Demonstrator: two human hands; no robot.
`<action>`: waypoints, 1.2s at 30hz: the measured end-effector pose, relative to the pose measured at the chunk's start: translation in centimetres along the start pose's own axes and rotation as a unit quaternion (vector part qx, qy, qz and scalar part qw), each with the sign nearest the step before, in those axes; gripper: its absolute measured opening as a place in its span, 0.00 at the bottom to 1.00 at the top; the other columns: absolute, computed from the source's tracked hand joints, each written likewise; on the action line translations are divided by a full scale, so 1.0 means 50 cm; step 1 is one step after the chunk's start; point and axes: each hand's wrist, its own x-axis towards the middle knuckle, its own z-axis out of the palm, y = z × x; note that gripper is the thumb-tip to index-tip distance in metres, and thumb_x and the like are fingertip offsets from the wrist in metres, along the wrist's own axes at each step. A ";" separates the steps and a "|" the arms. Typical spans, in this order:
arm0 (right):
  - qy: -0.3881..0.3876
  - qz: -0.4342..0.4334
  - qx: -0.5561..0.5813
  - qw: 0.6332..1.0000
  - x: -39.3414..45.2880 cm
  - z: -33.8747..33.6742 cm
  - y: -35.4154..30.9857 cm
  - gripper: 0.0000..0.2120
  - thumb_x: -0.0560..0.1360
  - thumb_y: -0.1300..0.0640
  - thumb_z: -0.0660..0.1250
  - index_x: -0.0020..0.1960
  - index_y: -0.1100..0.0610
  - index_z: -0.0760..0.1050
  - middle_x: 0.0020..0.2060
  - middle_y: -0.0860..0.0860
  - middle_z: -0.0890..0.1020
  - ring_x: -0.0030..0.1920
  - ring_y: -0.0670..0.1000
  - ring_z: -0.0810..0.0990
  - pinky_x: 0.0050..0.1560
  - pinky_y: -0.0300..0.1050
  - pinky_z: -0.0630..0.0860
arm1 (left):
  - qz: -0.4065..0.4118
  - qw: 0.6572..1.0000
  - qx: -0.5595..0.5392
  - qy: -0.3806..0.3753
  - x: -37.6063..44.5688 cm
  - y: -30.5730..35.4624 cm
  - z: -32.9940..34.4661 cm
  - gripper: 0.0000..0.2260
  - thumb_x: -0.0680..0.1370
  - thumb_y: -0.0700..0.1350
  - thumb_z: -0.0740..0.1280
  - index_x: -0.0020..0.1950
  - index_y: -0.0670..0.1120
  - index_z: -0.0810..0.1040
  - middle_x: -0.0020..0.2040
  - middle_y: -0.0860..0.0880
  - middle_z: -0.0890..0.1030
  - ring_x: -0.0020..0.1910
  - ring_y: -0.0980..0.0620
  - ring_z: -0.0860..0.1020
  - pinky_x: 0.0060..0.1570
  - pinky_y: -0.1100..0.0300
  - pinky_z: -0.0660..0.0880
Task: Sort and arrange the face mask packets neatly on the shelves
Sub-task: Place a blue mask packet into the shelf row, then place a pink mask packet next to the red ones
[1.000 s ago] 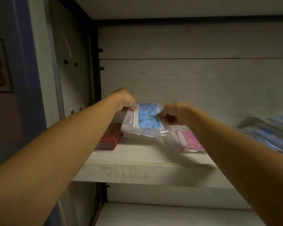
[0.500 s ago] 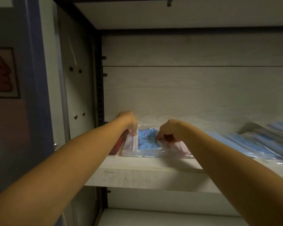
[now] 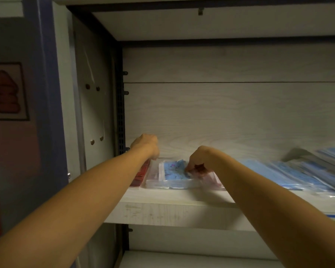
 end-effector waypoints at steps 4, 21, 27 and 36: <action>0.003 -0.001 0.004 1.000 -0.006 0.000 -0.007 0.12 0.81 0.63 0.67 0.40 0.65 0.73 0.28 0.57 0.78 0.30 0.51 0.77 0.35 0.41 0.78 | 0.031 0.999 0.010 0.011 -0.008 0.001 -0.007 0.14 0.76 0.41 0.68 0.62 0.43 0.77 0.56 0.42 0.78 0.49 0.43 0.79 0.42 0.55 0.75; 0.343 -0.129 -0.350 0.862 -0.122 -0.109 0.094 0.09 0.75 0.63 0.67 0.53 0.60 0.81 0.50 0.57 0.82 0.41 0.56 0.81 0.44 0.48 0.82 | 0.170 0.985 -0.004 0.028 -0.043 0.070 -0.030 0.11 0.76 0.39 0.65 0.57 0.44 0.81 0.54 0.44 0.81 0.48 0.43 0.80 0.48 0.51 0.81; 0.332 -0.116 -0.381 0.855 -0.169 -0.131 0.168 0.13 0.76 0.62 0.68 0.60 0.59 0.80 0.55 0.56 0.80 0.49 0.58 0.82 0.52 0.51 0.82 | 0.226 0.973 -0.028 0.029 -0.066 0.127 -0.025 0.11 0.75 0.42 0.66 0.55 0.45 0.83 0.54 0.43 0.82 0.50 0.40 0.81 0.52 0.49 0.81; 0.318 -0.135 -0.390 0.854 -0.171 -0.181 0.239 0.14 0.77 0.59 0.65 0.62 0.60 0.77 0.55 0.58 0.81 0.51 0.59 0.81 0.53 0.52 0.82 | 0.198 0.979 -0.039 -0.006 -0.093 0.179 -0.015 0.08 0.75 0.41 0.65 0.50 0.43 0.82 0.49 0.43 0.81 0.47 0.41 0.81 0.48 0.50 0.81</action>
